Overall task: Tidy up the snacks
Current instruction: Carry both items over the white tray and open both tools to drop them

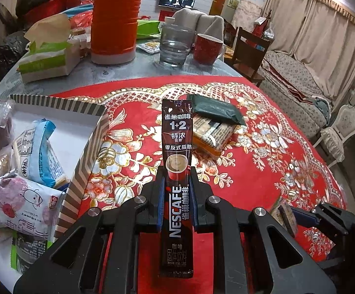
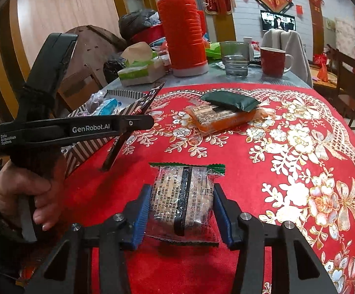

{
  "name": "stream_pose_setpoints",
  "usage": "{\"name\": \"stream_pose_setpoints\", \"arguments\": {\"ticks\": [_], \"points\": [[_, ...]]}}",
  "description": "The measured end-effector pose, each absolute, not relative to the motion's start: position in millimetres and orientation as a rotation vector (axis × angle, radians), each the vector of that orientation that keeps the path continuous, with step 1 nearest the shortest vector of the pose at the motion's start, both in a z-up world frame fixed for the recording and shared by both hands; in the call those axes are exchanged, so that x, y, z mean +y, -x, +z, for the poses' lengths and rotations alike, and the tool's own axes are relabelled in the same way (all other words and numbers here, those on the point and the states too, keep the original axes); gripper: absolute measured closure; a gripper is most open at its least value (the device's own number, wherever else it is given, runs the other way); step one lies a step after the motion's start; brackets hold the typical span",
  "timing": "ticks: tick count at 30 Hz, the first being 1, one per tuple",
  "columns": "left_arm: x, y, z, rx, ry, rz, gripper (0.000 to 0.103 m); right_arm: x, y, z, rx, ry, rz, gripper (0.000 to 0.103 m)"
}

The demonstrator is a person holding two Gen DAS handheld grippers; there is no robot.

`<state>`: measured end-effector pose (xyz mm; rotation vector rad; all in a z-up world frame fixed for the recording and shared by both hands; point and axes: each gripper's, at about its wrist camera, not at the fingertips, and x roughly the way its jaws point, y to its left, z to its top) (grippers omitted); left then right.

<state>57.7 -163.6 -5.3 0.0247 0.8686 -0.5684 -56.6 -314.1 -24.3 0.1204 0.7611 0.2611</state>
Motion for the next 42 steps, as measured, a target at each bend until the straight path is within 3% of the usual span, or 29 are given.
{"name": "stream_pose_setpoints", "arguments": {"ticks": [17,29,42], "points": [[-146.9,-56.7,12.8,0.806,0.022,-0.526,0.087,-305.4,38.0,18.1,0.613,-0.052,0.215,0.056],[-29.3,-71.2,52.7,0.679,0.275,-0.281,0.087,-231.8,-12.1,53.1,0.494,-0.081,0.394,0.056],[22.3,-101.1,26.8,0.774,0.321,-0.04,0.084,-142.5,-107.1,28.0,0.593,-0.125,0.509,0.056]]}}
